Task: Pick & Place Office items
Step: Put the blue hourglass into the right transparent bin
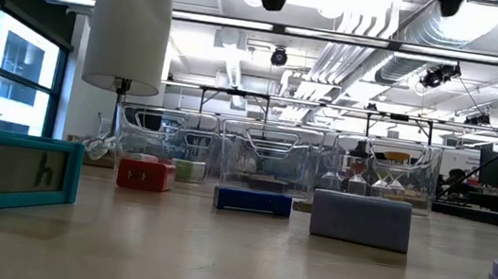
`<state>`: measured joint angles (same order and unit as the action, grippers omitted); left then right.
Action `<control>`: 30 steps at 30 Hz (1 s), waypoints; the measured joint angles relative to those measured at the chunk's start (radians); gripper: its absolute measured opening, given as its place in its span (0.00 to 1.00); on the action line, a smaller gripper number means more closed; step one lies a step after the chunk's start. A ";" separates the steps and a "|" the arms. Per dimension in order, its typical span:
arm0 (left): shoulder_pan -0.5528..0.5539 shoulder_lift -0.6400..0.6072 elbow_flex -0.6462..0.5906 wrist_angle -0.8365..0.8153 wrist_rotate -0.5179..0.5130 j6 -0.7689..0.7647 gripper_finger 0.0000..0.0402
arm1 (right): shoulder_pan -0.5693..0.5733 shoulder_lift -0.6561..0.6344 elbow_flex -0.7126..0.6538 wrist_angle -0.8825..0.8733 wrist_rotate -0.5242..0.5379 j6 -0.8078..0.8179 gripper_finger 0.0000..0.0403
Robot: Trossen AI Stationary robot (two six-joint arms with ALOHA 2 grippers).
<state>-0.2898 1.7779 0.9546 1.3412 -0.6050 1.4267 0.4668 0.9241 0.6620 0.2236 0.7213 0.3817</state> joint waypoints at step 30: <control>-0.050 0.000 -0.002 -0.105 0.064 -0.013 0.50 | 0.018 -0.061 0.000 -0.061 -0.251 -0.234 0.67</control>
<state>-0.3397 1.7779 0.9527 1.2363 -0.5412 1.4139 0.4847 0.8635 0.6621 0.1626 0.4703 0.1478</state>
